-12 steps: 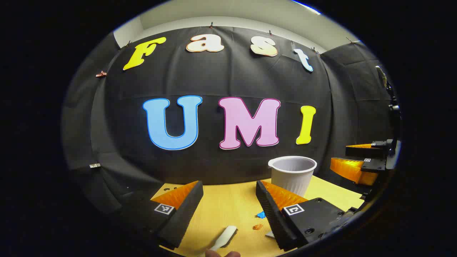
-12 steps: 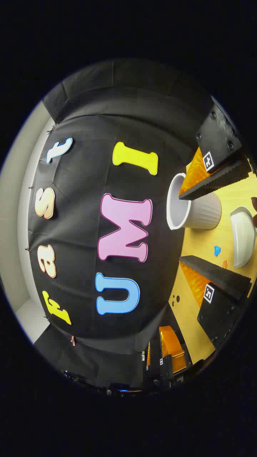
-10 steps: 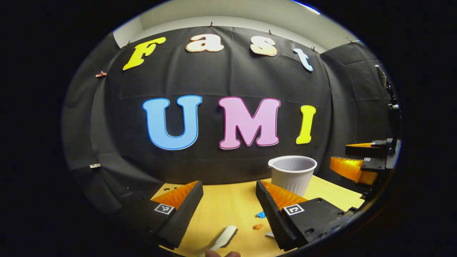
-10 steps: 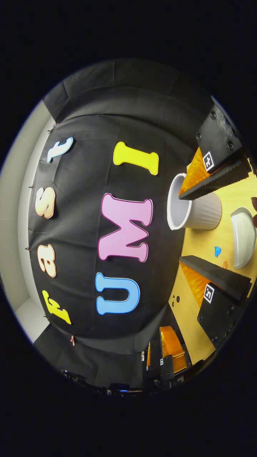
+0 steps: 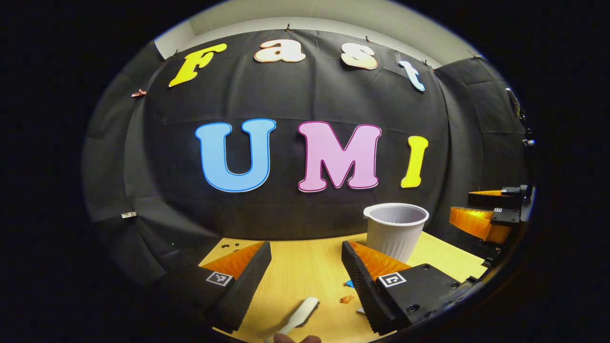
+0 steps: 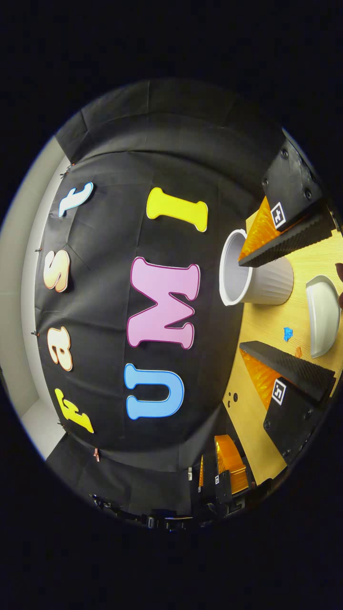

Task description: Pick up the small broom and dustpan from the desktop, sweep the trash into the dustpan with the broom, and then empty the trash into the garbage bin.

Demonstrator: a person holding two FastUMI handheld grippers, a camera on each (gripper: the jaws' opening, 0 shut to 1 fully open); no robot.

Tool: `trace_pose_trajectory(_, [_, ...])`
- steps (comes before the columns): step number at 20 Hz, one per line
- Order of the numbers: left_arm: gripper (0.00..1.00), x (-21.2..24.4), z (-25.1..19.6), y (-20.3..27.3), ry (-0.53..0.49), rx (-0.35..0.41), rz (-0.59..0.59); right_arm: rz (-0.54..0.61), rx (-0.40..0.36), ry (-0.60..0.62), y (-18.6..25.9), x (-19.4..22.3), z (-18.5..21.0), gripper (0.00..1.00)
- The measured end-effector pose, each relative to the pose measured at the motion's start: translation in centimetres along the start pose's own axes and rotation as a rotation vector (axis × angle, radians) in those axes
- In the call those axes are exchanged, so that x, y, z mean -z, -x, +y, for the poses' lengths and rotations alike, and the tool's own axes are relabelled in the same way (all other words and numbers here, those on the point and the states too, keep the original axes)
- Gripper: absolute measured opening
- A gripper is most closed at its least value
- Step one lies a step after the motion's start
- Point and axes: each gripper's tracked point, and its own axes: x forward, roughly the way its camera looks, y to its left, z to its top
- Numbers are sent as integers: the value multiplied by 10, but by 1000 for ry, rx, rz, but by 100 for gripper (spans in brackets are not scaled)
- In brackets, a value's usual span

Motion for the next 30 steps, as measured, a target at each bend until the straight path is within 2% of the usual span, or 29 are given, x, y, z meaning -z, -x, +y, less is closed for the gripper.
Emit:
trace_pose_trajectory(3, [95, 3, 4, 0, 6, -7, 5, 41, -31, -10, 5, 11, 3, 97])
trace_pose_trajectory(8, [95, 18, 12, 2, 19, -22, 38, 188, -115, 31, 28, 51, 6, 98])
trace_pose_trajectory(13, [95, 33, 15, 3, 39, -25, 71, 453, -164, 64, 62, 135, 7, 97])
trace_pose_trajectory(20, [95, 36, 18, 5, 40, -38, 81, 765, -210, 159, 102, 243, -6, 95])
trace_pose_trajectory(27, [95, 40, 31, 19, 34, -87, 90, 963, -223, 100, 93, 333, -14, 90])
trace_pose_trajectory(30, [95, 41, 34, 22, 36, -104, 96, 1016, -221, 72, 85, 357, -11, 88])
